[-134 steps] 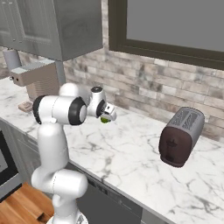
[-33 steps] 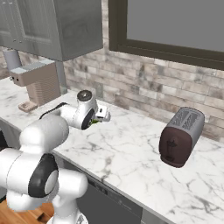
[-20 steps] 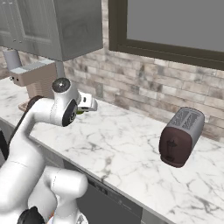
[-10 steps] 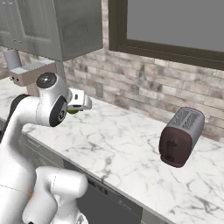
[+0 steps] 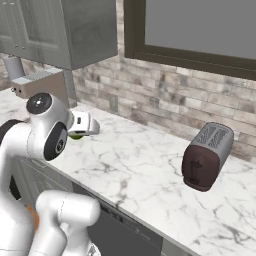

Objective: Place the beer on the top shelf of the fridge to keep it out of children's reach, and place the sweet potato and lime on lower shelves for easy access.

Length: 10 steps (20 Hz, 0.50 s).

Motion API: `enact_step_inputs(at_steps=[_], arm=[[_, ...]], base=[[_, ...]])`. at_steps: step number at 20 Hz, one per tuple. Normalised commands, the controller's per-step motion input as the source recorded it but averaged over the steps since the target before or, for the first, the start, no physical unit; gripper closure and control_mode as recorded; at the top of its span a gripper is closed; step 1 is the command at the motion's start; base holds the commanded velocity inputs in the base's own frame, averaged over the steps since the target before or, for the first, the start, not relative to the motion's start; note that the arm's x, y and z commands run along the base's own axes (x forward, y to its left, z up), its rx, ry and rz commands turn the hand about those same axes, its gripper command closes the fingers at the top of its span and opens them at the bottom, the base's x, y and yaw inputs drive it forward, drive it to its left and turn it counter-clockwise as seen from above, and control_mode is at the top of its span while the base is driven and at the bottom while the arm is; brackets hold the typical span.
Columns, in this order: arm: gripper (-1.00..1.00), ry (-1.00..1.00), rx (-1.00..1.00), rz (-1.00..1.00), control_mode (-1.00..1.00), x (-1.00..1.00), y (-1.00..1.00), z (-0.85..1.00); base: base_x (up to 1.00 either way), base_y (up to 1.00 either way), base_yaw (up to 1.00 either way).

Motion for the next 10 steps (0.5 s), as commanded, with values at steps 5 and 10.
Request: enact_step_inputs(at_steps=[5, 10], arm=[[1.00, 0.00, -0.01, 0.00, -1.00, -0.33, 0.00, 0.21], [1.00, 0.00, 0.00, 0.00, 1.00, -0.13, 0.00, 0.09]], base=[[0.00, 0.00, 0.00], [-0.33, 0.00, 0.00]])
